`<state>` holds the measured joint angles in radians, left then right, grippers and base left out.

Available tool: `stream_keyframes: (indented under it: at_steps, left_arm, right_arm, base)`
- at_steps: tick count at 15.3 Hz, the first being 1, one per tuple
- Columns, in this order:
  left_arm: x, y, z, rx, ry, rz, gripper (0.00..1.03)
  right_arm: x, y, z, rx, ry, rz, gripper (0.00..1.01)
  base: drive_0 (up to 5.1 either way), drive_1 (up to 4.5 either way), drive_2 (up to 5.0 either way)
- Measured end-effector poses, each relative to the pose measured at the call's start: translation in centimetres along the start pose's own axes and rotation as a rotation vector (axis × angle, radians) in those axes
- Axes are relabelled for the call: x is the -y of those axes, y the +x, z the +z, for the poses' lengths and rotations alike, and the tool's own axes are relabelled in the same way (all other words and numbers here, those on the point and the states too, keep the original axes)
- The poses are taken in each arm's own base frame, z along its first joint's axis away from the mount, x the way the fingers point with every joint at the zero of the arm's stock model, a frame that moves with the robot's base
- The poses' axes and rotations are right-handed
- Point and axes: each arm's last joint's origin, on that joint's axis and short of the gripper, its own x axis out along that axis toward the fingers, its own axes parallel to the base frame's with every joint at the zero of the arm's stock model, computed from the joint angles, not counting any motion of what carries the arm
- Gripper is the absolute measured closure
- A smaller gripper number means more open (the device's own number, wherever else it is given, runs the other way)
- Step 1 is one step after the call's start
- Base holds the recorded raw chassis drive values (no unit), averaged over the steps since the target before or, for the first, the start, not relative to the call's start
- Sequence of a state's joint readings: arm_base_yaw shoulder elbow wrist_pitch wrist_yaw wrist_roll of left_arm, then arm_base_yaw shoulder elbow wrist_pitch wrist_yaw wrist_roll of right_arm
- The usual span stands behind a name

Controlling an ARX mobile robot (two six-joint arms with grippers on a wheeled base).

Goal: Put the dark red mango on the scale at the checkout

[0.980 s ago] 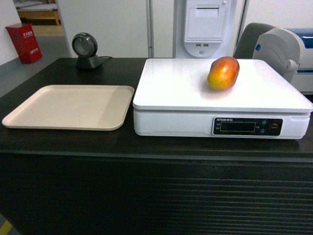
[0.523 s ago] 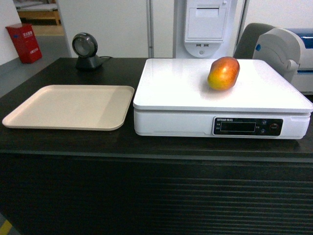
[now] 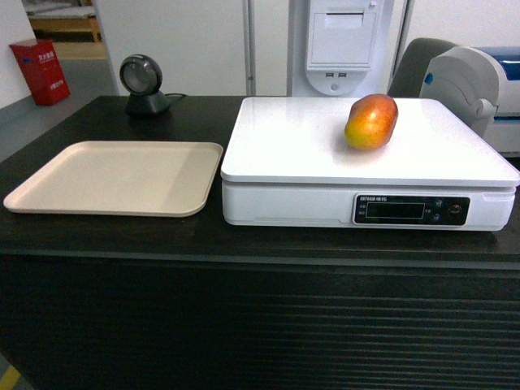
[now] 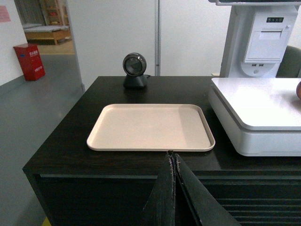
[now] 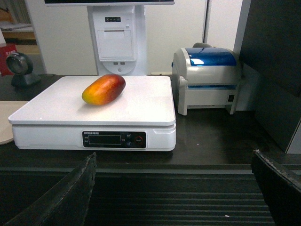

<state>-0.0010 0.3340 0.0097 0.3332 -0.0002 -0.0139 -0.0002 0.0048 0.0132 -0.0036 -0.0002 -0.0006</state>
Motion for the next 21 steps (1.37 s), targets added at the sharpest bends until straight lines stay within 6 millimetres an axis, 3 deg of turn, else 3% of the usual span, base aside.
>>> stream_keyframes:
  at_steps: [9, 10, 14, 21]
  left_arm:
    - [0.0, -1.8, -0.7, -0.054, 0.000, -0.003, 1.01]
    - [0.0, -2.1, -0.2, 0.006, 0.000, -0.002, 1.01]
    - [0.0, -2.1, -0.4, -0.012, -0.001, 0.000, 1.00]
    - [0.0, -2.1, -0.4, -0.012, 0.000, 0.000, 0.13]
  right_arm:
    - [0.0, 0.0, 0.0, 0.000, 0.000, 0.000, 0.03]
    - [0.0, 0.0, 0.0, 0.000, 0.000, 0.000, 0.03]
    - [0.0, 0.0, 0.0, 0.000, 0.000, 0.000, 0.03]
    - [0.0, 0.0, 0.0, 0.000, 0.000, 0.000, 0.03]
  base:
    - [0.0, 0.00, 0.0]
    - [0.0, 0.00, 0.0]
    - [0.0, 0.00, 0.0]
    - [0.0, 0.00, 0.0]
